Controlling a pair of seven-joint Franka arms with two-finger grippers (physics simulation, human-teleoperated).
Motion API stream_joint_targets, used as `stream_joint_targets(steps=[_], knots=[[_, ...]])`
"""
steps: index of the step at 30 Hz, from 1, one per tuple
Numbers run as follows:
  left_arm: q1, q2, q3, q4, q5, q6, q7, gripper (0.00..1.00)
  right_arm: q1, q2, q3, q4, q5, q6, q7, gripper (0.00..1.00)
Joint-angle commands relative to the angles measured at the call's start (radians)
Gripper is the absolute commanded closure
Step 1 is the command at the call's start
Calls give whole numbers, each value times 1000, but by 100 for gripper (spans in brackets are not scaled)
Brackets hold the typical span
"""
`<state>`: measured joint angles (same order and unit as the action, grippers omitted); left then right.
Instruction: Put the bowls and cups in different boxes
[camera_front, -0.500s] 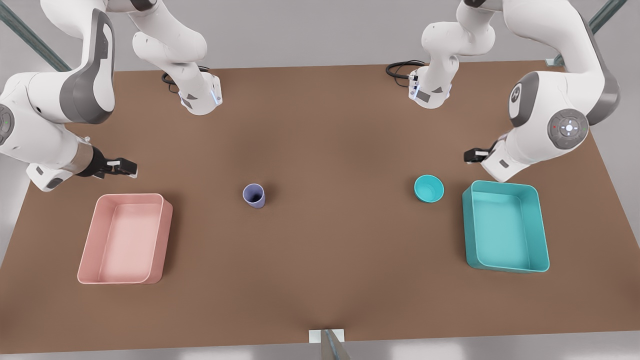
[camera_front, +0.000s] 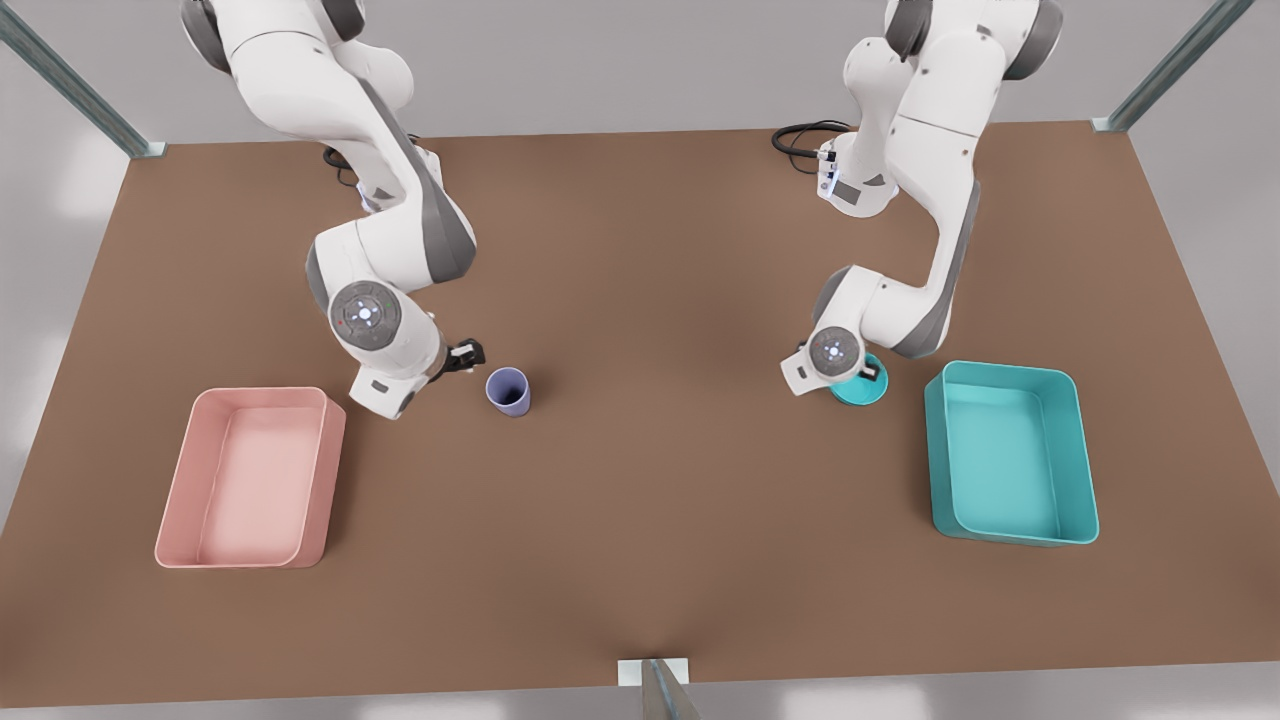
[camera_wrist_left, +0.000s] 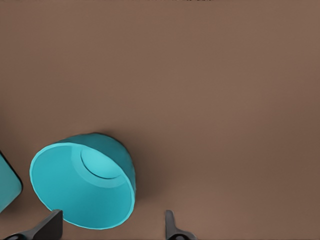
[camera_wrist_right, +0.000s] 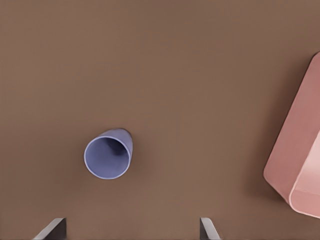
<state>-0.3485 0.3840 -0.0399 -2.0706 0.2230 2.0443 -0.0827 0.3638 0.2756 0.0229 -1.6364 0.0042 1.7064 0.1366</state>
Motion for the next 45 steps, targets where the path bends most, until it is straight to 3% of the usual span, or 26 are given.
stream_joint_targets(steps=[1,3,7,9,10,15,19,23,27,31,38,39,40,41,42,43,45], knots=[[0,7,0,-36,24,269,-29,0,-6,-10,-1,-86,8,243,425,1],[6,19,0,-63,24,266,-35,0,4,-56,-1,-226,30,384,485,1],[8,41,2,-106,24,263,-95,1,30,-61,0,-350,45,495,560,0],[9,41,2,-105,24,246,-140,48,47,-49,0,-362,45,501,575,0],[11,39,2,-103,24,241,-140,63,47,-46,0,-370,54,503,575,0],[11,26,2,-92,39,197,-137,79,53,-29,0,-419,85,555,574,0],[36,-28,2,13,41,-16,-134,79,67,-32,0,-506,85,660,574,0],[129,-65,2,383,51,-441,-135,79,72,-18,0,-525,85,696,574,0],[361,72,6,520,88,-337,49,79,63,8,0,-522,85,697,572,0],[370,117,95,417,82,-107,58,79,63,40,0,-527,85,708,572,0],[410,274,98,417,44,97,57,79,60,66,0,-545,85,723,554,1],[410,286,98,418,42,105,58,79,60,68,0,-542,83,725,554,8],[410,291,98,418,42,105,57,79,61,68,0,-537,83,725,546,24],[410,297,98,418,41,106,57,79,61,76,0,-533,83,725,546,33],[411,300,98,418,41,105,58,60,64,77,0,-528,83,725,546,47],[414,294,97,418,42,100,60,0,64,77,0,-527,83,723,544,56],[428,196,74,422,42,-25,60,0,69,79,0,-514,83,710,544,76]])
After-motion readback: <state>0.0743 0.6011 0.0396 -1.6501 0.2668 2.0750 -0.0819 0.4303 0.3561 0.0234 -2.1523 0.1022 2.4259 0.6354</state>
